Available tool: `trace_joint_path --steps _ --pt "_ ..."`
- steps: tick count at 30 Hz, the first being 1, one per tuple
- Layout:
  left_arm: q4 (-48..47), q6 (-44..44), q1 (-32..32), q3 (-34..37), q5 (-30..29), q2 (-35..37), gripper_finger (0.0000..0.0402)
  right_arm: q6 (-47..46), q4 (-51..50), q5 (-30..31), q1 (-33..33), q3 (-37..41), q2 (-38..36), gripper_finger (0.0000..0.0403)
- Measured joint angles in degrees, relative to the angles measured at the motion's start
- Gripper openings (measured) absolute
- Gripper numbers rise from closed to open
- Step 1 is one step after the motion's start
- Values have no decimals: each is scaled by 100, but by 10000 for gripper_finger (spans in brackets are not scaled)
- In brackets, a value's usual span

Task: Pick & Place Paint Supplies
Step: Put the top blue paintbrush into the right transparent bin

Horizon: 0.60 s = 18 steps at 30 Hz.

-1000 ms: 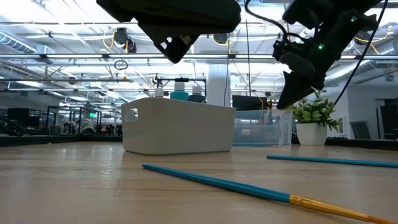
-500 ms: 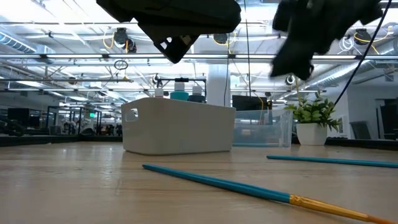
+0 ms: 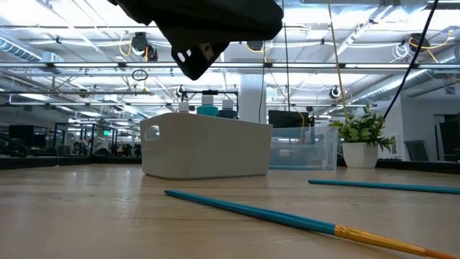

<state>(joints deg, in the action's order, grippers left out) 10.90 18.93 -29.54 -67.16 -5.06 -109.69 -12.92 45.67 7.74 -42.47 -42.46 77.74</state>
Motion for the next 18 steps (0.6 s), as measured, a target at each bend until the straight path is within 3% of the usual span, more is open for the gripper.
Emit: trace_joint_path --steps 4,7,11,18 --pt "-6 5 0 0 0 0 27 -51 -2161 1599 -360 -693 44 194" --pt "-17 5 0 0 -2 0 27 -1323 -4541 2436 -545 -1328 150 206" --pt "-33 1 0 0 -4 0 26 -3323 -6709 2465 -725 -1494 389 199" --pt "-43 0 0 0 -101 0 26 -4641 -7140 1911 -1031 -790 818 176"
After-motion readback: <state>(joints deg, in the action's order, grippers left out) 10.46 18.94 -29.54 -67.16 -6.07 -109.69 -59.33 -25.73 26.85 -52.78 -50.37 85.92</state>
